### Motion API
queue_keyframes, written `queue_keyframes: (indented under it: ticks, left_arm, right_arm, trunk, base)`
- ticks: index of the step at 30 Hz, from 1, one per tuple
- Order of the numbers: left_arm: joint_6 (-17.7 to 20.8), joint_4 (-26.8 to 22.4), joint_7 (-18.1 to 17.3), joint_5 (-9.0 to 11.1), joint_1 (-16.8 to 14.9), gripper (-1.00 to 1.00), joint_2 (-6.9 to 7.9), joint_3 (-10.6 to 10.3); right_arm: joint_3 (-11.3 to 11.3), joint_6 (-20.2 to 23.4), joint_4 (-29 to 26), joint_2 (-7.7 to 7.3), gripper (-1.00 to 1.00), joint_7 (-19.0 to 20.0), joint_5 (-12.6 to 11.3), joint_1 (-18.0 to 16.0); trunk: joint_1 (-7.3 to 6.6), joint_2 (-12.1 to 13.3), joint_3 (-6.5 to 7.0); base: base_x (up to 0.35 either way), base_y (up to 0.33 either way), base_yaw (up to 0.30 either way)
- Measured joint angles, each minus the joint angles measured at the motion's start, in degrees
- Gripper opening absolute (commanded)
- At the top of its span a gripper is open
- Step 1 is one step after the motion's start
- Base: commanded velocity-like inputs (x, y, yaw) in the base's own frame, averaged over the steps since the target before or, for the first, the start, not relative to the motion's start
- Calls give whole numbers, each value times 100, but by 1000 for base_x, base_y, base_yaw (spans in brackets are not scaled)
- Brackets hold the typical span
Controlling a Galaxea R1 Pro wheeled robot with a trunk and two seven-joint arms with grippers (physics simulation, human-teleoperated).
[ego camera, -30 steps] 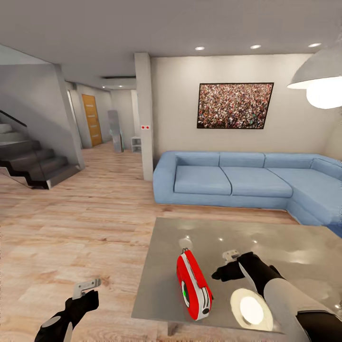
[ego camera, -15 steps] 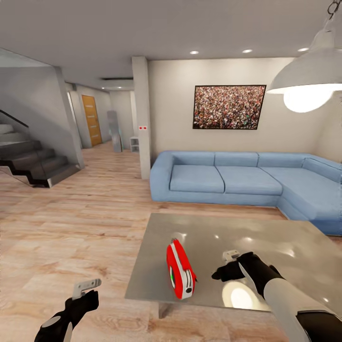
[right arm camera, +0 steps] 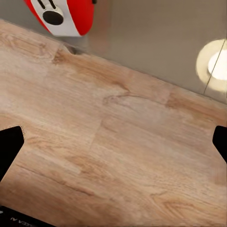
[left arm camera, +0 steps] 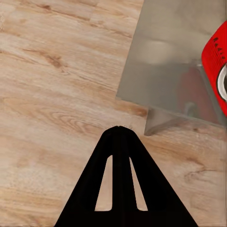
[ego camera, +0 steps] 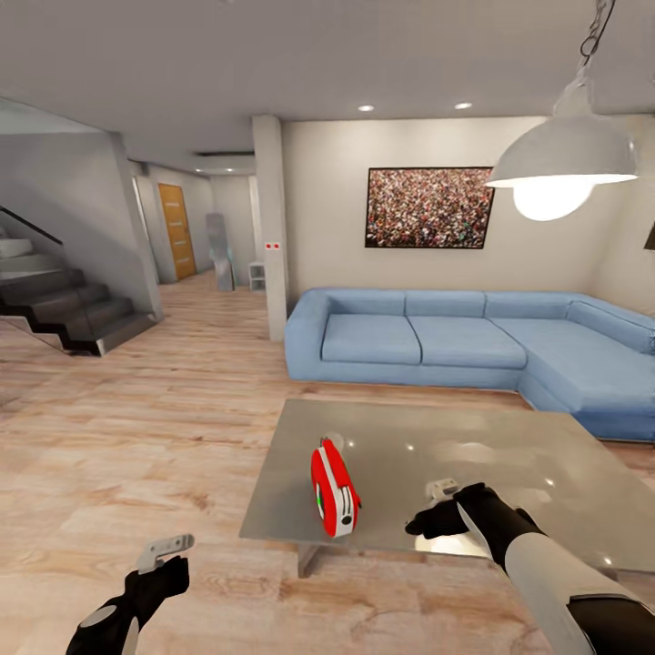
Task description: Turn on the radio receiver that's on the table in the living room.
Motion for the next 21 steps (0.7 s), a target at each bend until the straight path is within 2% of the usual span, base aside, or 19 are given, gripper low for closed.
queue_keyframes:
  ticks: [13, 17, 19, 21]
  left_arm:
    - [0, 4, 0, 0, 0, -100, -5, 0]
    - [-28, 109, 7, -4, 0, -100, 2, 1]
    - [-47, 198, 8, -6, 0, -100, 30, 1]
    - [-61, 381, 9, -9, 0, -100, 82, 12]
  right_arm:
    - [9, -278, 52, 0, 100, 0, -10, 0]
    - [4, -328, 107, 0, 100, 0, -16, 6]
    - [3, -565, 321, 0, 100, -3, -22, 19]
    - [3, -1037, 714, 0, 100, -36, -23, 24]
  trunk:
    - [-285, 521, 233]
    - [-373, 682, 305]
    - [-417, 762, 341]
    - [-461, 842, 376]
  base:
    - [-331, 0, 0]
    - [-111, 0, 0]
    - [-27, 0, 0]
    - [-11, 0, 0]
